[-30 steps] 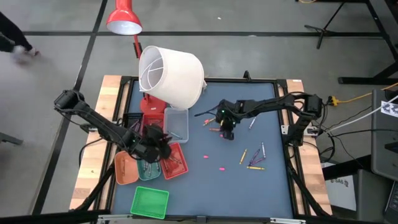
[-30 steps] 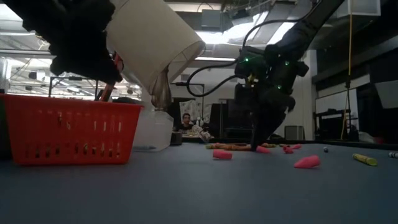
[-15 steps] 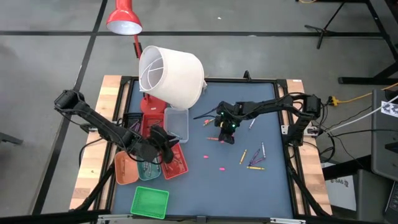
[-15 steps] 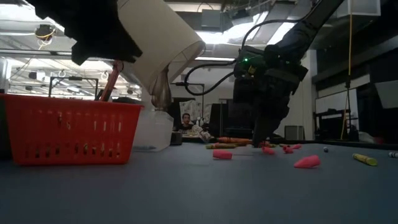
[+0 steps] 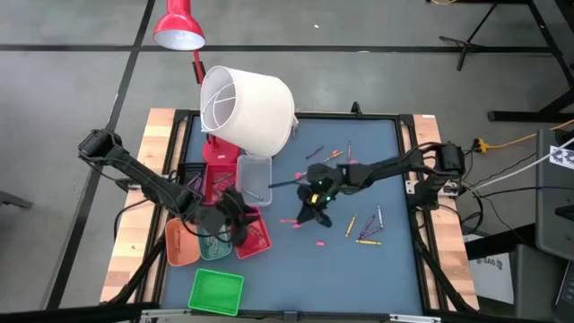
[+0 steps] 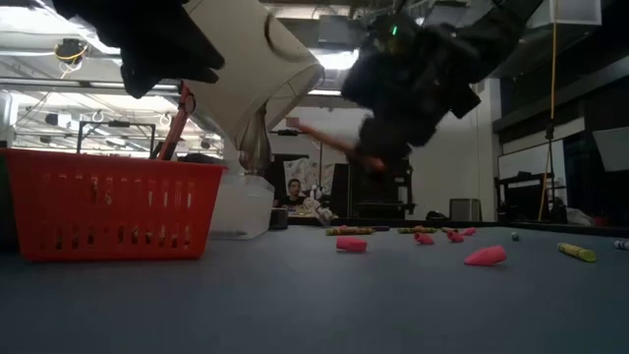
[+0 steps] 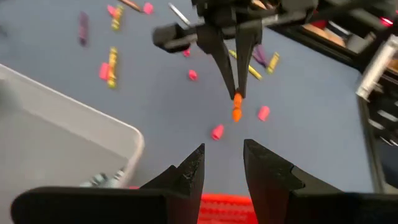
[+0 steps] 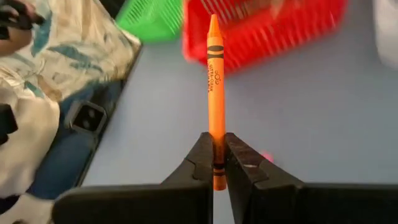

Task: Sort crayons
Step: Put the orange crayon into the orange bin

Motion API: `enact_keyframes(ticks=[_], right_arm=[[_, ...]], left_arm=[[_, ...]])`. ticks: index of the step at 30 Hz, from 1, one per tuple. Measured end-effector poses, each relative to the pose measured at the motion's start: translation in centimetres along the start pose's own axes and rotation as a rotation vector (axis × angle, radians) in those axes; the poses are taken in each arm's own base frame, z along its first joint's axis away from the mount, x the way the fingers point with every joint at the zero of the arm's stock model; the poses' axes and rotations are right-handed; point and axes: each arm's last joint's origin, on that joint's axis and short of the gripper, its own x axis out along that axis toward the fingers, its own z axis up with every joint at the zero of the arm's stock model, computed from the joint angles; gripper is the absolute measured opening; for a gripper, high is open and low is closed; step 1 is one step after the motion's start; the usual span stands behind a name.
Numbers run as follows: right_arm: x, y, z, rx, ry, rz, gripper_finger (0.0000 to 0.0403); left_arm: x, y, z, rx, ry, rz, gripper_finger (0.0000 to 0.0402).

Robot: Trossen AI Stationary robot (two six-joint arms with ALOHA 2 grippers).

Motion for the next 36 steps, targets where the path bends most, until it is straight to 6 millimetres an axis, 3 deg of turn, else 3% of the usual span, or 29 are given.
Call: enact_keyframes(ticks=[9,14,36], right_arm=[[1.9,3.9,2.6,-0.196,-0.309,-0.085,0.0015],[2.1,5.1,3.4,-0.239,-0.458,-0.178,0.0015],[1.4,6.3,4.9,-0.308,-0.669,-0.175,0.0015]], left_arm=[[-0.7,-1.0,-0.8,0.066,0.035,-0.074,0.0096],[-0.9,-1.6,-0.2,0.125,-0.044,-0.105,0.0096],[-0.4,-1.8,3.6,0.259,-0.329,-0.137,0.0096]])
